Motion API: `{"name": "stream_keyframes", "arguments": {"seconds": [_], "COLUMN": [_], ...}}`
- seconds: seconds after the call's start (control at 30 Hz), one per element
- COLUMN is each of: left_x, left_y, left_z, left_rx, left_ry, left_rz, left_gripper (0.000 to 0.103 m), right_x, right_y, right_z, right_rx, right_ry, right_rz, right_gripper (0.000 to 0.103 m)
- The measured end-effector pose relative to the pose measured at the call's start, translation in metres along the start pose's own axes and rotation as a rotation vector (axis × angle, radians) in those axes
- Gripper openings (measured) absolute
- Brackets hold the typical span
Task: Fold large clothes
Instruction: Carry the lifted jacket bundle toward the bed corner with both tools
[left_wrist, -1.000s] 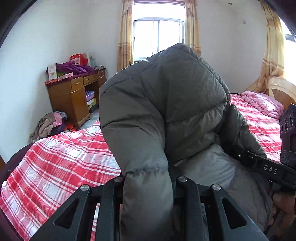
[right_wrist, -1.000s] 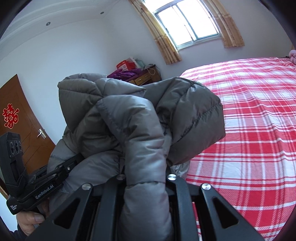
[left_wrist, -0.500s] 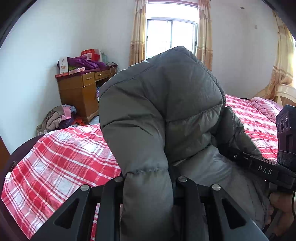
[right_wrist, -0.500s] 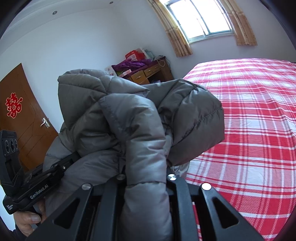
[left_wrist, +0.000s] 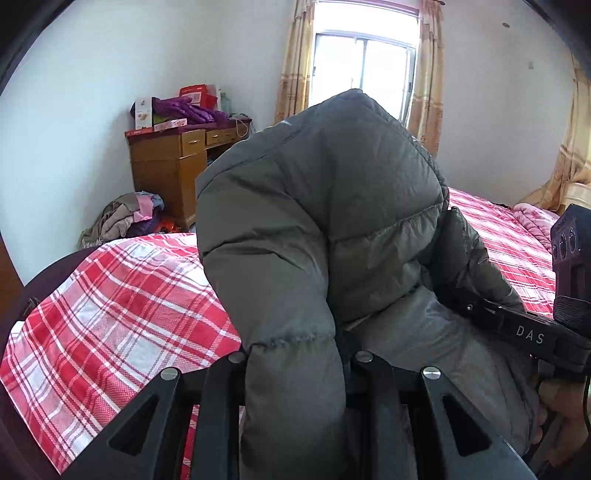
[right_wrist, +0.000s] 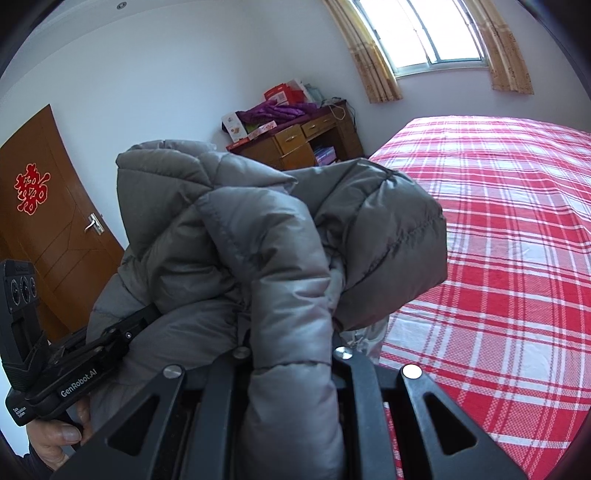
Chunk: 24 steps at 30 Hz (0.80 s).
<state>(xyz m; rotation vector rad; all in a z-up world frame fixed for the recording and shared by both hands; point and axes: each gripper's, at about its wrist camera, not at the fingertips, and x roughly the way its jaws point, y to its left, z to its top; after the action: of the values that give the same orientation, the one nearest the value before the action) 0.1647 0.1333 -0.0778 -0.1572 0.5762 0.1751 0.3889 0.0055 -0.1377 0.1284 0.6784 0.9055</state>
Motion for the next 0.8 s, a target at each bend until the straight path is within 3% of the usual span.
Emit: {"name": "stream_keyframes", "arguments": {"seconds": [0.8], "left_x": [0.042], "left_y": [0.043], "left_z": [-0.026], "left_rx": [-0.057], "left_ry": [0.085], "left_rz": [0.051], "left_gripper": [0.024], "right_x": [0.063], "right_y": [0.001], "right_z": [-0.007], "right_rx": [-0.024], "right_ry": [0.147], "right_rz": [0.02], "right_gripper": [0.016]}}
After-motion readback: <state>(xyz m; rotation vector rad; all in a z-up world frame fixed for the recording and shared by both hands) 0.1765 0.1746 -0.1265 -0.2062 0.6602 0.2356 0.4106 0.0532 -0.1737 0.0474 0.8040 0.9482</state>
